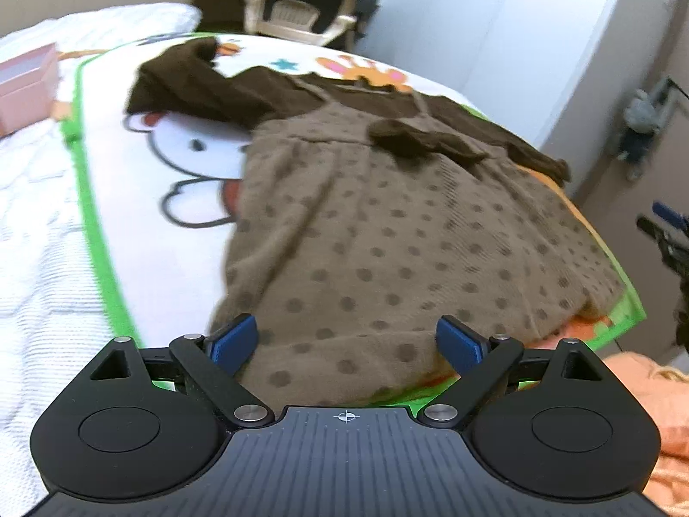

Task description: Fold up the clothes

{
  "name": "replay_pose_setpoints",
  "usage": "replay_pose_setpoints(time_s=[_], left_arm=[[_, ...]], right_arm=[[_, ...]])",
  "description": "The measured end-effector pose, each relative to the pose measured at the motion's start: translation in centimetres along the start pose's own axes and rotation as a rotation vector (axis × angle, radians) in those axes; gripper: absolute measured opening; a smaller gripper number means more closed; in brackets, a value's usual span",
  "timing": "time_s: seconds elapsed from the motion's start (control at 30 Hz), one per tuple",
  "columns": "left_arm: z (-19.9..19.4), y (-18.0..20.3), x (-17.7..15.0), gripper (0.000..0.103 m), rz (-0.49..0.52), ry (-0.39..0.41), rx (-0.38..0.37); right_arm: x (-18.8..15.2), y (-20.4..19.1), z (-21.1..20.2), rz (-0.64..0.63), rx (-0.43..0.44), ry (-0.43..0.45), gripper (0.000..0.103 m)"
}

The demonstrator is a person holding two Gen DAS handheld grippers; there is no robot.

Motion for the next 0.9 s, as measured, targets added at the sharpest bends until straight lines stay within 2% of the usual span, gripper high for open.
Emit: replay_pose_setpoints(time_s=[0.07, 0.17, 0.3, 0.47, 0.57, 0.67, 0.73, 0.83, 0.9], left_arm=[[-0.4, -0.3, 0.9, 0.096, -0.009, 0.014, 0.011], [-0.2, 0.0, 3.0, 0.098, -0.011, 0.049, 0.017], [2.2, 0.3, 6.3, 0.098, -0.023, 0.080, 0.037], [6.7, -0.5, 10.5, 0.098, 0.020, 0.133, 0.140], [8.7, -2.0, 13.4, 0.098, 0.091, 0.213, 0.285], [10.7, -4.0, 16.0, 0.098, 0.126, 0.268, 0.386], [12.3, -5.5, 17.3, 0.098, 0.151, 0.272, 0.446], [15.0, -7.5, 18.1, 0.098, 0.160, 0.229, 0.491], [16.4, -8.5, 18.0, 0.087, 0.149, 0.203, 0.503]], right_arm=[[0.9, -0.4, 1.2, 0.062, 0.061, 0.004, 0.073], [2.6, -0.9, 4.6, 0.164, 0.140, -0.007, 0.092], [3.8, -1.7, 10.3, 0.303, 0.233, -0.073, 0.101], [3.0, -3.1, 16.8, 0.323, 0.256, -0.137, 0.103], [2.0, -3.5, 19.7, 0.331, 0.239, -0.162, 0.103], [1.0, -3.8, 21.1, 0.350, 0.240, -0.190, 0.103], [0.6, -4.0, 21.5, 0.359, 0.256, -0.211, 0.103], [-0.1, -4.4, 22.1, 0.372, 0.279, -0.243, 0.103], [-0.5, -4.7, 22.5, 0.381, 0.294, -0.264, 0.103]])
Point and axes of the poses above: each gripper's, at about its wrist camera, not at the fingertips, and z roughly the way its jaws point, y to its right, x to its top, the point moved 6 cm from there along z, roughly the way its jaws point, and after that the axes turned 11 degrees about y, right-handed, at the moved point
